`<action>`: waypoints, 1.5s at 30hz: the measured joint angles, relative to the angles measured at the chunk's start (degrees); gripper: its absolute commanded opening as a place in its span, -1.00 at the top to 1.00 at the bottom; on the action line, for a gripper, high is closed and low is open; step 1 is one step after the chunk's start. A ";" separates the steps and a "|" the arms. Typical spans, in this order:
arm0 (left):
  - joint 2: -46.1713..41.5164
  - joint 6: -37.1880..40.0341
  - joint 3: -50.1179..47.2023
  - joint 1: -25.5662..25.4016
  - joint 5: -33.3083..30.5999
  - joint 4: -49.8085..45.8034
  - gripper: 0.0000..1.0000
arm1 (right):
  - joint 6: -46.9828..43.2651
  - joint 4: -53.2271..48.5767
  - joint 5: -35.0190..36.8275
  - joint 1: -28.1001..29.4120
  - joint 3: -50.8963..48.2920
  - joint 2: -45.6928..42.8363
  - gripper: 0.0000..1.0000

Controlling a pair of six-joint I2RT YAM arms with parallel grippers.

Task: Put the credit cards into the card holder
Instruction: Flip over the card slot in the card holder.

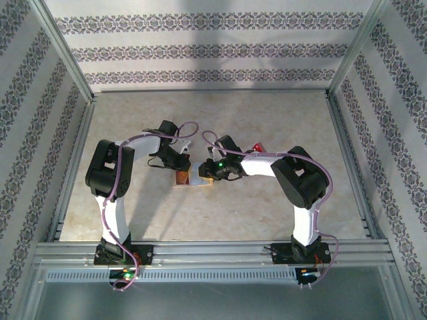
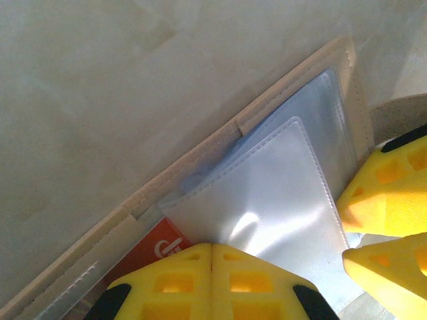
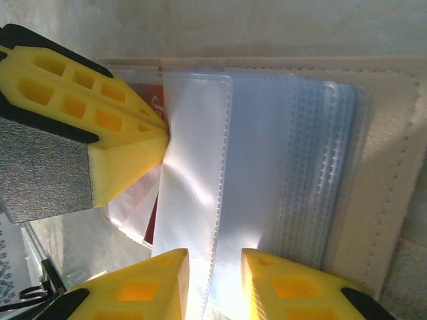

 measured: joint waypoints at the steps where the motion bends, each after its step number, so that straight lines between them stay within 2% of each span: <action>1: 0.00 0.02 0.02 0.00 0.00 0.00 1.00 | 0.00 -0.15 -0.02 0.00 0.00 0.00 0.44; 10: 0.00 0.28 0.00 0.00 0.00 0.00 1.00 | 0.26 0.00 -0.68 0.39 0.81 0.50 0.45; 19: -0.15 0.44 0.00 0.00 -0.15 0.00 1.00 | 2.69 2.27 -2.43 0.83 0.94 1.14 0.55; 24: -2.73 0.44 -0.48 0.44 -1.38 -0.02 0.77 | 3.58 3.43 -3.06 1.46 1.18 1.14 0.53; 28: -9.40 0.22 -1.20 2.78 -1.49 -0.02 0.61 | 4.33 3.43 -3.50 2.60 2.97 1.29 0.48; 31: -14.45 0.15 -1.57 5.44 -1.55 0.09 0.57 | 4.63 3.87 -3.72 3.41 5.22 1.97 0.44; 35: -16.87 0.17 -2.27 7.89 -2.43 0.70 0.53 | 4.90 4.44 -4.28 4.63 8.87 4.28 0.40; 45: -17.62 1.05 -3.56 8.66 -3.67 0.85 0.49 | 5.38 2.95 -4.81 6.34 14.10 11.34 0.39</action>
